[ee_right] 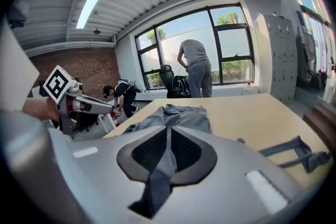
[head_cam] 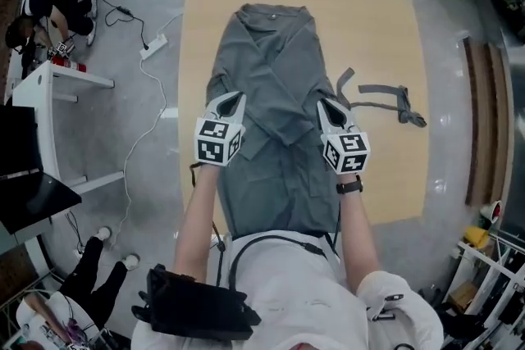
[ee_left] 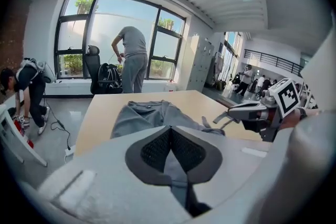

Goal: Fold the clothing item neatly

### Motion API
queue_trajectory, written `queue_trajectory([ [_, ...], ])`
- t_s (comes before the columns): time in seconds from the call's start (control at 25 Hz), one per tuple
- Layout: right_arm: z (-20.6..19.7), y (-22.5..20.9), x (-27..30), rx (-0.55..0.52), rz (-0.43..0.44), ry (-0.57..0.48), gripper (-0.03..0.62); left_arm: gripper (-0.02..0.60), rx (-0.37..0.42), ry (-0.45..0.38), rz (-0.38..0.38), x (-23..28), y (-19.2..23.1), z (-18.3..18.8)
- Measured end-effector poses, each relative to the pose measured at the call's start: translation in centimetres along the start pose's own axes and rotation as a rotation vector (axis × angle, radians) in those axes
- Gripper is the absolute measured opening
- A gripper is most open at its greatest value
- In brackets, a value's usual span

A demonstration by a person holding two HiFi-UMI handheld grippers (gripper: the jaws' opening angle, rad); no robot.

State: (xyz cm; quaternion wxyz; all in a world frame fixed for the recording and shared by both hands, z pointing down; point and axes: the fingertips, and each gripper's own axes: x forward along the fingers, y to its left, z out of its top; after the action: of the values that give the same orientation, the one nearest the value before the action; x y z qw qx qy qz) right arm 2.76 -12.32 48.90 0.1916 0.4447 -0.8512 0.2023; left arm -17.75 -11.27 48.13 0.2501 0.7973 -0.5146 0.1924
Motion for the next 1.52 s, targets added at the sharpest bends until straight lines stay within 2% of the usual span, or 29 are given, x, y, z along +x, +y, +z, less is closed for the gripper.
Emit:
queue_trajectory([
  [0.12,-2.7,2.7,-3.4,0.056,0.012,0.025,0.021,0.002,-0.024,-0.041,-0.002,-3.3,-4.3,-2.0],
  [0.28,-4.5,5.3,-7.2,0.070,0.028,0.019,0.015,0.002,-0.043,-0.080,-0.019,-6.4,-8.9,-3.9],
  [0.56,-6.0,3.1,-11.8,0.074,-0.071,-0.002,0.011,0.002,0.023,-0.102,-0.135,-6.7,-15.2,-4.7],
  [0.72,-7.5,0.6,-14.4,0.104,-0.138,0.006,0.020,0.002,0.082,-0.084,-0.208,-5.0,-18.3,-4.3],
  [0.88,-9.7,-3.1,-16.9,0.179,-0.217,0.022,0.041,0.002,0.131,-0.047,-0.278,-2.5,-21.9,-4.3],
  [1.16,-14.7,-10.7,-19.2,0.331,-0.354,0.067,0.071,0.002,0.258,0.085,-0.395,3.4,-28.2,-6.7],
  [1.32,-16.2,-14.2,-18.7,0.352,-0.378,0.084,0.071,0.002,0.299,0.131,-0.425,6.9,-30.8,-8.0],
  [1.52,-16.5,-19.6,-17.0,0.323,-0.398,0.097,0.071,0.002,0.384,0.177,-0.413,12.8,-32.0,-8.4],
])
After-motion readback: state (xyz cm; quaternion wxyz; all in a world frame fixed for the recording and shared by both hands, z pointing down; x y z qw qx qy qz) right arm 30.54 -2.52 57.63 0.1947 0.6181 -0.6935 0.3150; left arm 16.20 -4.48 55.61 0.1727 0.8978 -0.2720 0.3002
